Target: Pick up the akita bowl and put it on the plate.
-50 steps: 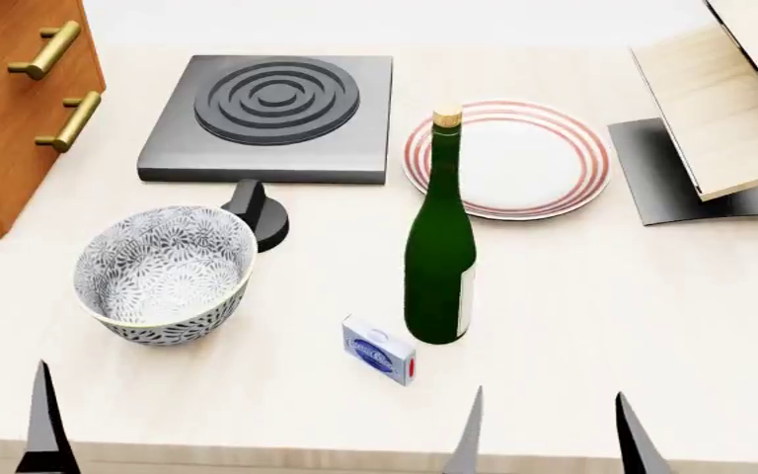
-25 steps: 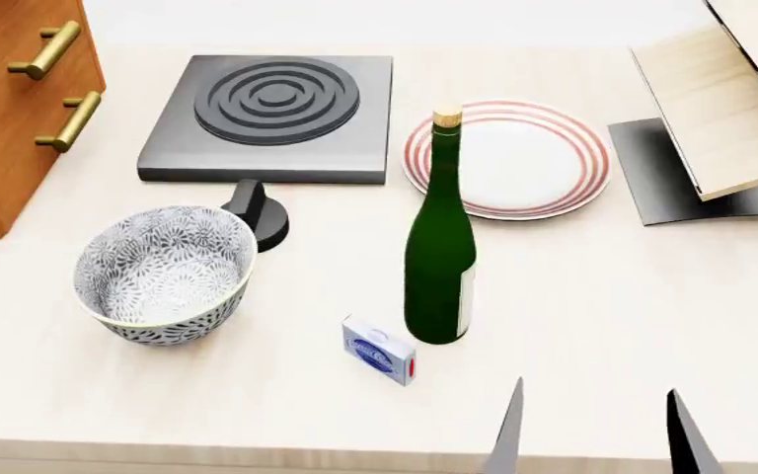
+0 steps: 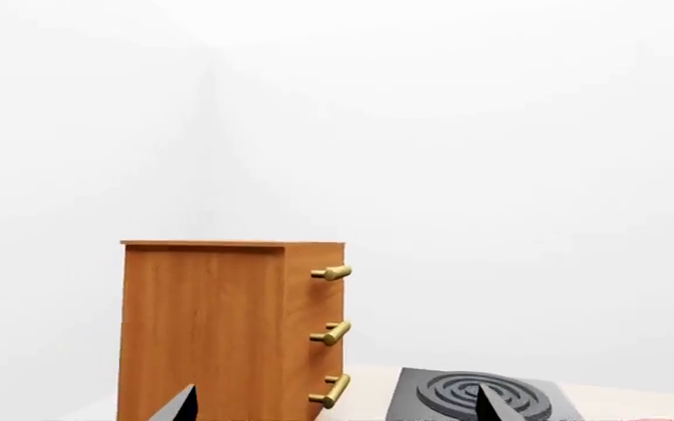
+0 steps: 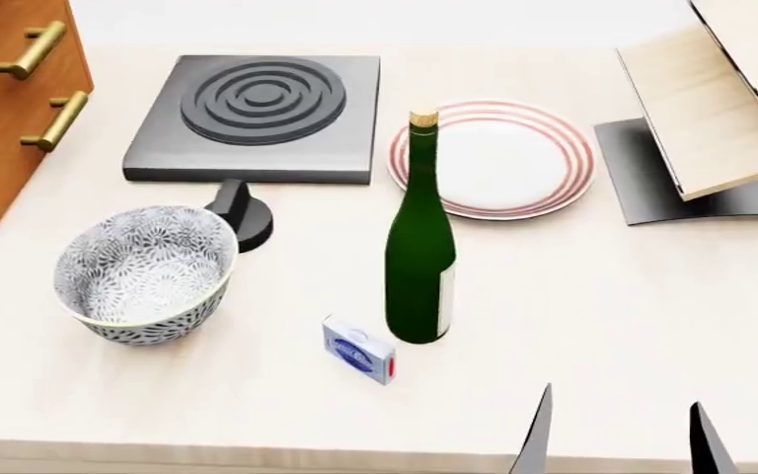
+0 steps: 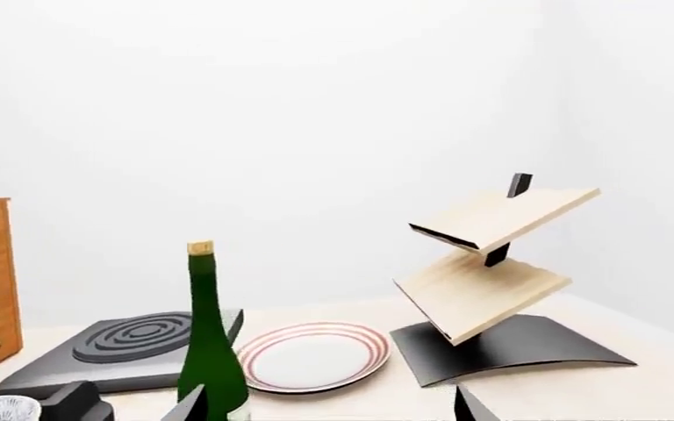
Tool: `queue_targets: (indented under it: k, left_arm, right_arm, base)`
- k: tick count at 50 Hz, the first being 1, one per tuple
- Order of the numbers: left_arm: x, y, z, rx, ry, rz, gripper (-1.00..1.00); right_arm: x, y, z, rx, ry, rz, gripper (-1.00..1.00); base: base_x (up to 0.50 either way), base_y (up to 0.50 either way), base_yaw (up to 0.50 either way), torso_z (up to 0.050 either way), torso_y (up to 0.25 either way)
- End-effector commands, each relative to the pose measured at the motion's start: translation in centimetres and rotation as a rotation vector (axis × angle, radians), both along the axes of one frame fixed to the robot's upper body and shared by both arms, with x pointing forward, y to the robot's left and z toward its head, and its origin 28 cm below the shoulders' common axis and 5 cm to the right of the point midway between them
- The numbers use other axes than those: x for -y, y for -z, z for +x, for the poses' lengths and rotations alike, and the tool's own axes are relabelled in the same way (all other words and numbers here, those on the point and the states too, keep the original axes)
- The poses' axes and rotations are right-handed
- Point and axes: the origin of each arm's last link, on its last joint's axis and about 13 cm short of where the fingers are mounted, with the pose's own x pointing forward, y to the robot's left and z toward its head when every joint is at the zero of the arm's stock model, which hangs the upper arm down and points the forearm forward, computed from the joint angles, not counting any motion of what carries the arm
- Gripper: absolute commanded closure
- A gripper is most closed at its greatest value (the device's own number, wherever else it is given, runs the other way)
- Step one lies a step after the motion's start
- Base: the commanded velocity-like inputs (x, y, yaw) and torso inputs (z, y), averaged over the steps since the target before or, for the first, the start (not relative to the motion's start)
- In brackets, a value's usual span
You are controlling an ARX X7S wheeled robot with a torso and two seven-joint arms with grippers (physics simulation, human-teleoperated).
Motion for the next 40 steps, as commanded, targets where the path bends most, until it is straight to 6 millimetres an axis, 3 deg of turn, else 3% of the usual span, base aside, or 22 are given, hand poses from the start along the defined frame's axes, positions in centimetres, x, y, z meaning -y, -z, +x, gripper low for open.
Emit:
queue_targets:
  k: [1,40]
  left_arm:
    - [-0.04,0.25,0.11,-0.006,-0.001,-0.006,-1.0]
    - [-0.07,0.86,0.25,-0.02,0.005,-0.009,-1.0]
  right_arm:
    - [-0.01,0.19,0.06,-0.005,0.0,0.002,-1.0]
    - [-0.74,0.65,0.21,-0.017,-0.03,-0.024,-1.0]
  base:
    - [0.0,-0.17,0.0,0.0,0.0]
    - [0.0,-0.17,0.0,0.0,0.0]
